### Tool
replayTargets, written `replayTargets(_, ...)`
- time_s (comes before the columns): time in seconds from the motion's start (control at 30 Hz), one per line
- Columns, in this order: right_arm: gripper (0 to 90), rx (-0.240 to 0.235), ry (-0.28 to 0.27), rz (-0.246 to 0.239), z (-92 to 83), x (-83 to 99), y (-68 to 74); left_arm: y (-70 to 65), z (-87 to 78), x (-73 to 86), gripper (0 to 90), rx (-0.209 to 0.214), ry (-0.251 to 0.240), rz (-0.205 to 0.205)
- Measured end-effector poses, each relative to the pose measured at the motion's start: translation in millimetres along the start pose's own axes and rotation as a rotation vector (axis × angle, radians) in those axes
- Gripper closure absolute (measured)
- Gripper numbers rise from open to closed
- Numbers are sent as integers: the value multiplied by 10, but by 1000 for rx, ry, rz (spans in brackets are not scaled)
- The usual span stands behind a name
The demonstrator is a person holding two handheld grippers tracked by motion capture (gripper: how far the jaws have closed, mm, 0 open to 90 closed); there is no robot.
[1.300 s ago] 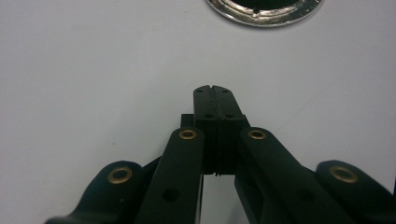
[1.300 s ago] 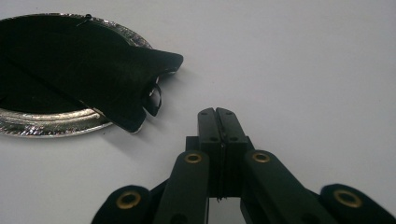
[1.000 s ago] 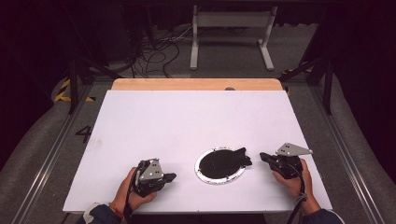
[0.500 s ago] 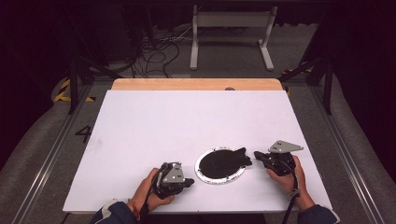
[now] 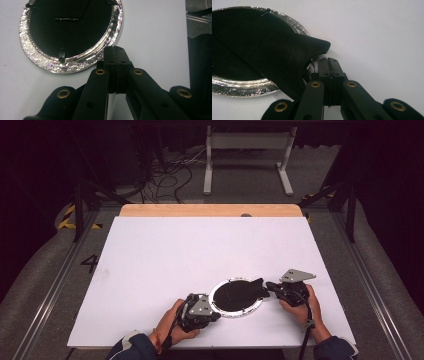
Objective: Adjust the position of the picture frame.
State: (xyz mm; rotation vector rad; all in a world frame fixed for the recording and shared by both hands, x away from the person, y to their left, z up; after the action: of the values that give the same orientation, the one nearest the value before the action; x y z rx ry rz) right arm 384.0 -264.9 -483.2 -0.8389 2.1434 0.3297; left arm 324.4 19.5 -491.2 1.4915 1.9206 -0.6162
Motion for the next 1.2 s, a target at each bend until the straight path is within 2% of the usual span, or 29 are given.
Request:
replayTargets(0.07,900,-6,7,-7,16,-3,15,14,10,-13,899,-4,-2,3)
replayTargets(0.17,900,-25,12,-20,27,-11,45,45,20,-16,896,-8,-5,-17)
replayTargets(0.37,900,-32,15,-17,26,-11,52,63,25,-20,900,-7,-3,-3)
replayTargets(0.57,900,-51,20,-10,19,-7,53,86,15,-15,900,-25,2,5)
replayTargets(0.63,900,-57,21,-10,16,-5,63,121,1,0,900,-33,3,-15)
replayTargets(0.87,900,-78,27,-8,-3,4,95,196,-31,28,900,-59,11,-39)
replayTargets(1.03,900,-69,39,-23,-11,0,125,298,-74,70,900,-91,13,-63)
replayTargets(1.13,900,-76,42,-27,-17,3,144,357,-89,92,900,-91,6,-88)
replayTargets(1.2,900,-76,45,-29,-21,3,162,381,-95,95,900,-95,7,-87)
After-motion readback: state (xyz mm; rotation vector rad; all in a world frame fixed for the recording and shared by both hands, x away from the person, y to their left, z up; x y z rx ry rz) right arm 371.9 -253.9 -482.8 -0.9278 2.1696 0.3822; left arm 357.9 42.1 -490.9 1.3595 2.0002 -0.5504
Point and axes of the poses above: each handheld gripper's, and its own axes: z roughly forward along the jaws, x roughly out of its underside, y roughly to its left, the point moved 4 cm from there along z, roughly forward along the jaws, and after that the axes turned 1 degree about -x, right-handed, at the moved point
